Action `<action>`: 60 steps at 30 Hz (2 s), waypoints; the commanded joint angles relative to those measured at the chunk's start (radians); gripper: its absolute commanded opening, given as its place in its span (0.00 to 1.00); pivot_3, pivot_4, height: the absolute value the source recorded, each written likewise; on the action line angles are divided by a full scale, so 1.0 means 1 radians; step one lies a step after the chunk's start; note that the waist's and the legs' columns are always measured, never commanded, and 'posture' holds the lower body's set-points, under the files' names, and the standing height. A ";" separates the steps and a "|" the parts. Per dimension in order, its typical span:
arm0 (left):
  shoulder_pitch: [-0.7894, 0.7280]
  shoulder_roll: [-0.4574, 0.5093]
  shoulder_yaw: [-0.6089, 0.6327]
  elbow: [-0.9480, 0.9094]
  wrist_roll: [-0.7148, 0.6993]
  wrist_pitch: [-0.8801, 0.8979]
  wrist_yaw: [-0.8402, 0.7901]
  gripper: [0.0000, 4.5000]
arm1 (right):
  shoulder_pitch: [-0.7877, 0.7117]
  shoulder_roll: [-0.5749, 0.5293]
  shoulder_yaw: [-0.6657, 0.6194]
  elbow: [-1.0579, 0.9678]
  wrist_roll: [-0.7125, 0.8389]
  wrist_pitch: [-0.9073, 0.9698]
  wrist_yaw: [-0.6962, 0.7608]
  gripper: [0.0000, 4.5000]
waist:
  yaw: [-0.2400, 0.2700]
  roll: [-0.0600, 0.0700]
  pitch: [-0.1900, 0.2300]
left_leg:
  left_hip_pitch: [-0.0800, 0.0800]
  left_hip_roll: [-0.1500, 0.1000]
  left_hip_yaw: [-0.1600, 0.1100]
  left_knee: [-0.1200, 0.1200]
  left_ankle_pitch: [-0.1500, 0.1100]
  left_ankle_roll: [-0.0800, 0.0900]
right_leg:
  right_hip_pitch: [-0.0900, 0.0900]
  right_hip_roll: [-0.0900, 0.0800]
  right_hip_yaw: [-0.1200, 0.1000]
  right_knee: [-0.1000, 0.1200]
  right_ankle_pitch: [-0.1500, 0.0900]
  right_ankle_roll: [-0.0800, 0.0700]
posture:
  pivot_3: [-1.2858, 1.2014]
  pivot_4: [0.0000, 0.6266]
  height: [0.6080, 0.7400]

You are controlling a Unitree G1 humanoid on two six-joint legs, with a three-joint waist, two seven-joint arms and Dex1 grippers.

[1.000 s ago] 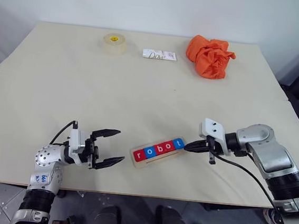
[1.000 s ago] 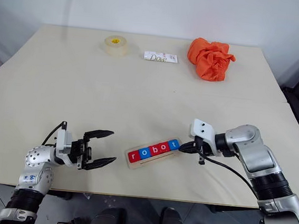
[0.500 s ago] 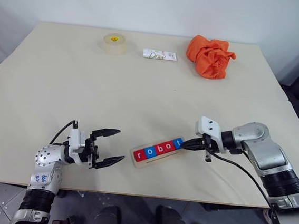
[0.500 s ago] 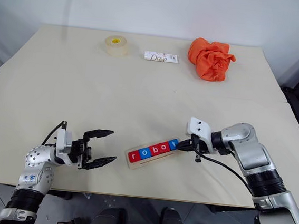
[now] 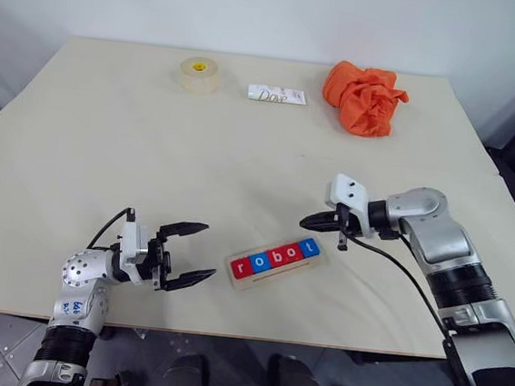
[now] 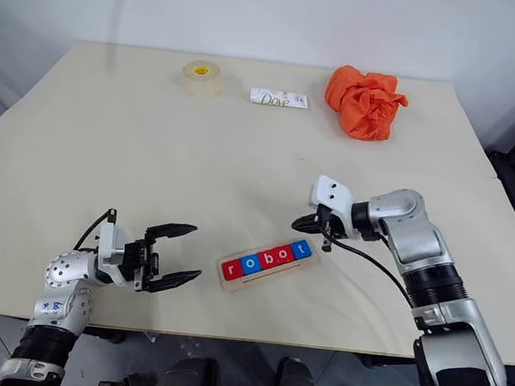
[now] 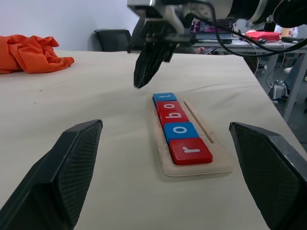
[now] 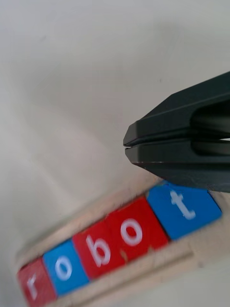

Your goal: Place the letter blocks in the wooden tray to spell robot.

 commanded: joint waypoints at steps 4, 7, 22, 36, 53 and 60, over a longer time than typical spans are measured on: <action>0.020 0.009 0.018 -0.037 -0.007 -0.009 0.011 1.00 | -0.042 0.030 0.024 0.118 -0.065 -0.114 0.010 0.01 | 0.000 0.000 0.000 | 0.000 0.000 0.000 0.000 0.000 0.000 | 0.000 0.000 0.000 0.000 0.000 0.000 | 0.52 0.24 1.00; 0.028 0.014 0.022 -0.044 -0.009 -0.008 0.013 1.00 | -0.038 0.019 0.026 0.122 -0.076 -0.130 0.040 0.01 | 0.000 0.000 0.000 | 0.000 0.000 0.000 0.000 0.000 0.000 | 0.000 0.000 0.000 0.000 0.000 0.000 | 0.52 0.24 1.00; 0.014 0.018 0.027 -0.026 -0.005 -0.014 0.008 1.00 | 0.012 -0.039 0.015 0.044 -0.081 -0.120 0.141 0.01 | 0.000 0.000 0.000 | 0.000 0.000 0.000 0.000 0.000 0.000 | 0.000 0.000 0.000 0.000 0.000 0.000 | 0.52 0.24 1.00; -0.014 0.024 0.030 0.001 0.000 -0.018 -0.003 1.00 | 0.039 -0.060 0.010 0.006 -0.079 -0.096 0.162 0.01 | 0.000 0.000 0.000 | 0.000 0.000 0.000 0.000 0.000 0.000 | 0.000 0.000 0.000 0.000 0.000 0.000 | 0.52 0.24 1.00; -0.044 0.084 0.079 0.006 0.017 0.045 0.066 1.00 | 0.118 -0.142 -0.218 -0.122 0.087 -0.039 0.090 0.05 | 0.002 0.000 0.000 | 0.000 0.000 0.000 -0.001 0.000 0.000 | 0.000 0.000 0.000 -0.001 0.000 0.000 | 0.52 0.24 1.00; -0.049 0.115 0.100 -0.010 0.040 0.068 0.139 1.00 | 0.343 -0.248 -0.369 -0.215 0.265 -0.077 0.228 0.49 | 0.006 0.000 0.000 | 0.000 0.000 0.000 -0.001 0.000 0.000 | 0.001 -0.001 -0.001 -0.001 0.000 0.000 | 0.52 0.24 1.00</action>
